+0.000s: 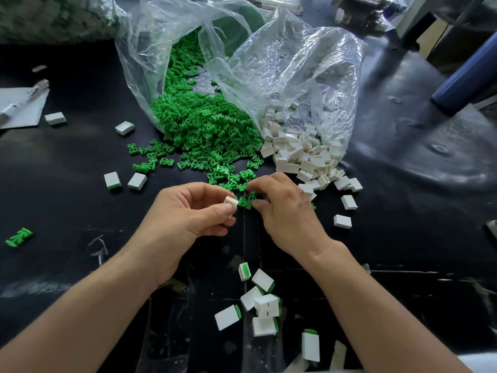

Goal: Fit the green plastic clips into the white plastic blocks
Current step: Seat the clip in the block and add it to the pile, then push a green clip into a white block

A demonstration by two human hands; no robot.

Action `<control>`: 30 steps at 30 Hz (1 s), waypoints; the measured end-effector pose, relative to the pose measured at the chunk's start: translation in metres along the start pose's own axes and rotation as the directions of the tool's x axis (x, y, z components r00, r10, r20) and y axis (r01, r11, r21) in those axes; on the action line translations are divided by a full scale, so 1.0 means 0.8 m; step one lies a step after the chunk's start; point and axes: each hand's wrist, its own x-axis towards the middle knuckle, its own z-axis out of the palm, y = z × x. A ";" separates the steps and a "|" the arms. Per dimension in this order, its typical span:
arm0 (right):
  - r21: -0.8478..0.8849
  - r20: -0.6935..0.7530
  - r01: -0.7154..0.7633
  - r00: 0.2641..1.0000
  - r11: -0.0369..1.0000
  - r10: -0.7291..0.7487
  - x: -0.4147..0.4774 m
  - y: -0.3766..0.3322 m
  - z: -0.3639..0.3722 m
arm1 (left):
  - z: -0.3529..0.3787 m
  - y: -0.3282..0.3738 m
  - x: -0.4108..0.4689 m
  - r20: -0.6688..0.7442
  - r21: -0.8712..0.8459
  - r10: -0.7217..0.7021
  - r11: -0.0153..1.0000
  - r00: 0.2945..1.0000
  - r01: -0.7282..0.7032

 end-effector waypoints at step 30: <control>0.662 0.034 -0.042 0.999 0.749 0.026 -0.012 -0.016 -0.024 | -0.002 0.000 -0.001 -0.005 0.058 0.024 0.998 1.000 -0.024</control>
